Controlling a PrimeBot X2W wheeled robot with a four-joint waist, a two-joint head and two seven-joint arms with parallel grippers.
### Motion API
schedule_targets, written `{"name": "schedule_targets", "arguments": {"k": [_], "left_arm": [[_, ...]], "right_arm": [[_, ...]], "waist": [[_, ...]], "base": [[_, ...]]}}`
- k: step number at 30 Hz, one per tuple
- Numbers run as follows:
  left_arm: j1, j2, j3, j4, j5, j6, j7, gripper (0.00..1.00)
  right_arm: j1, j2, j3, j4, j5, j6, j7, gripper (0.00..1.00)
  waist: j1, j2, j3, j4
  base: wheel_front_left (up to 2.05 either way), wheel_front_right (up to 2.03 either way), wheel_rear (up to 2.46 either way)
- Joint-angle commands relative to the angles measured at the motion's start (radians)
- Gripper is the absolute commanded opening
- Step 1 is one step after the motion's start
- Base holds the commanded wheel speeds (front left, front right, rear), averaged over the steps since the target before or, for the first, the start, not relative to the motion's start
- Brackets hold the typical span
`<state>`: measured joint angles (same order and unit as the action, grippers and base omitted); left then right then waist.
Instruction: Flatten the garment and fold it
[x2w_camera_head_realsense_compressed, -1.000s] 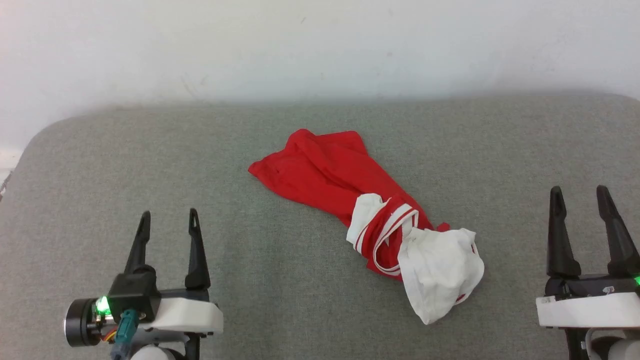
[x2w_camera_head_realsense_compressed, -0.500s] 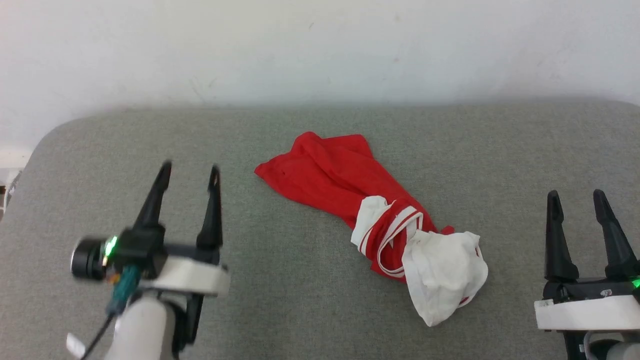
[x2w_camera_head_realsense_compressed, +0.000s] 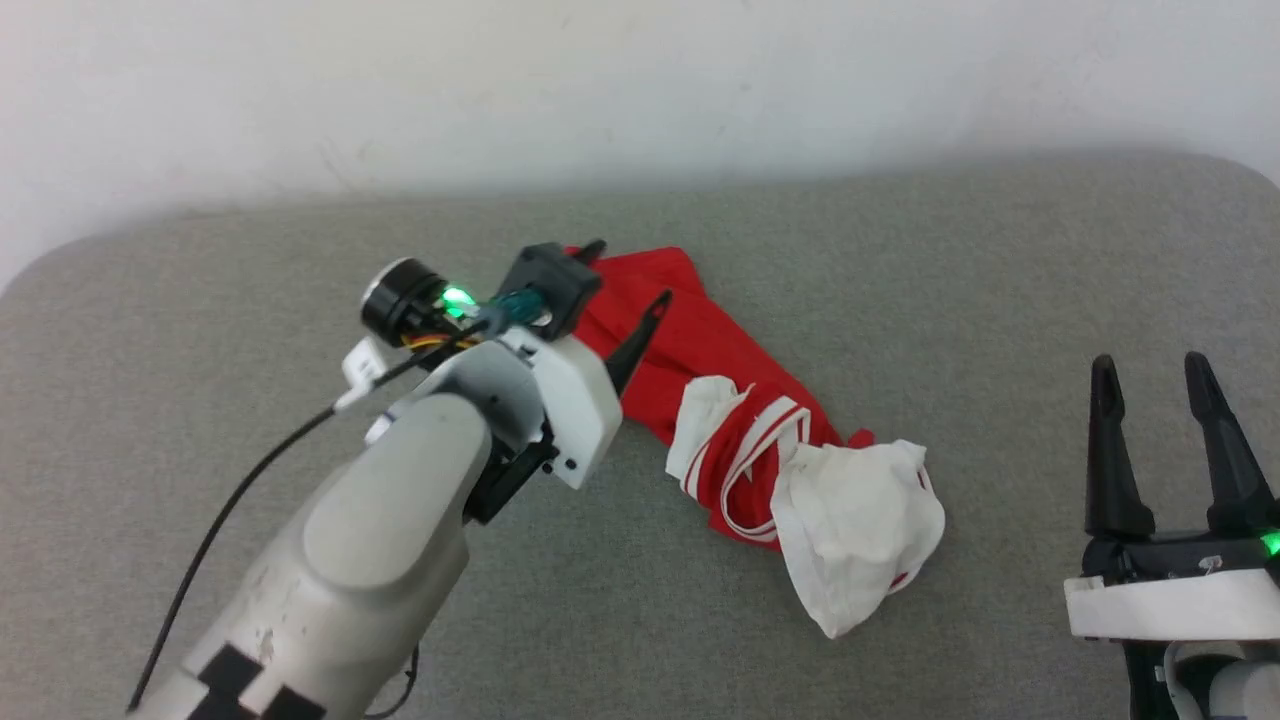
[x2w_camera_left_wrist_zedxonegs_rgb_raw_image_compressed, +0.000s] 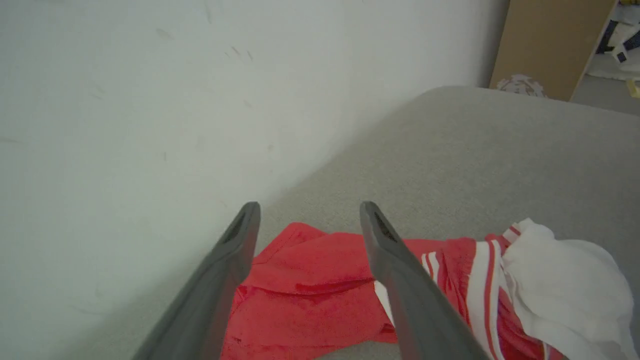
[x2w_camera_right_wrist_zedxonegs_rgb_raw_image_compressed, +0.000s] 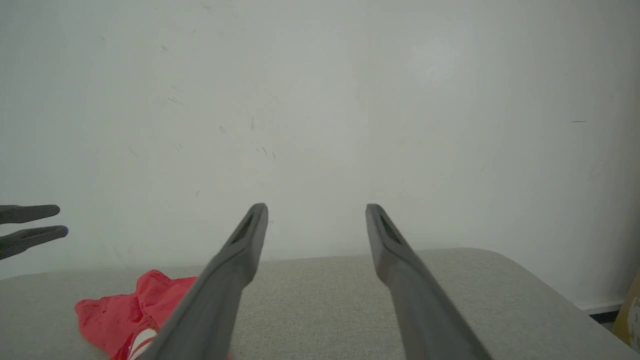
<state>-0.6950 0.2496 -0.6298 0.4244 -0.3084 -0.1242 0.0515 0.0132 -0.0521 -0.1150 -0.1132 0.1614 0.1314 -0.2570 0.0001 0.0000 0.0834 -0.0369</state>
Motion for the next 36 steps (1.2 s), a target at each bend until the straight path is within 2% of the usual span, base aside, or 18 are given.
{"name": "schedule_targets", "arguments": {"k": [1,8,14,17,20,26,27,28,32,36], "left_arm": [[-0.044,0.020,-0.052,0.019,-0.055,-0.006,0.043,1.00],[-0.231,0.085,-0.377,0.051,-0.370,-0.006,0.352,1.00],[-0.374,0.122,-0.582,0.047,-0.530,-0.006,0.537,1.00],[-0.417,0.127,-0.632,0.054,-0.560,-0.006,0.611,1.00],[-0.423,0.130,-0.646,0.063,-0.565,-0.006,0.642,1.00],[-0.333,0.149,-0.650,-0.009,-0.512,-0.006,0.787,1.00],[-0.326,0.156,-0.650,-0.024,-0.500,-0.006,0.792,0.45],[-0.319,0.164,-0.650,-0.038,-0.492,-0.006,0.794,0.00],[-0.316,0.188,-0.650,-0.111,-0.465,-0.006,0.757,0.00],[-0.363,0.219,-0.650,-0.138,-0.518,-0.006,0.573,0.00]], "right_arm": [[-0.019,0.002,0.003,-0.002,0.005,-0.001,-0.005,1.00],[-0.059,0.002,0.010,-0.006,0.016,-0.001,-0.005,1.00],[-0.100,0.002,0.013,-0.008,0.032,-0.001,-0.005,1.00],[-0.118,0.002,0.018,-0.004,0.040,-0.001,-0.005,1.00],[-0.133,0.002,0.025,-0.001,0.055,-0.001,-0.005,1.00],[-0.143,0.002,0.025,0.006,0.070,-0.001,-0.005,1.00],[-0.143,0.002,0.023,0.007,0.070,-0.001,-0.005,1.00],[-0.142,0.002,0.020,0.009,0.070,-0.001,-0.005,1.00],[-0.138,0.002,0.014,0.012,0.064,-0.001,-0.005,1.00],[-0.123,0.002,0.006,0.010,0.053,-0.001,-0.005,1.00]], "waist": [[-0.0001,0.0000,0.032,-0.030],[-0.0001,0.0000,0.100,-0.085],[-0.0001,0.0000,0.172,-0.127],[-0.0001,0.0000,0.204,-0.144],[-0.0001,0.0000,0.229,-0.167],[-0.0001,0.0000,0.247,-0.185],[-0.0001,0.0000,0.247,-0.184],[-0.0001,0.0000,0.245,-0.182],[-0.0001,0.0000,0.221,-0.155],[-0.0001,0.0000,0.182,-0.107]], "base": [[0.00,0.00,0.00],[0.00,0.00,0.00],[0.00,0.00,0.00],[0.00,0.00,0.00],[0.00,0.00,0.00],[0.00,0.00,0.00],[0.00,0.00,0.00],[0.00,0.00,0.00],[0.00,0.00,0.00],[0.00,0.00,0.00]]}}
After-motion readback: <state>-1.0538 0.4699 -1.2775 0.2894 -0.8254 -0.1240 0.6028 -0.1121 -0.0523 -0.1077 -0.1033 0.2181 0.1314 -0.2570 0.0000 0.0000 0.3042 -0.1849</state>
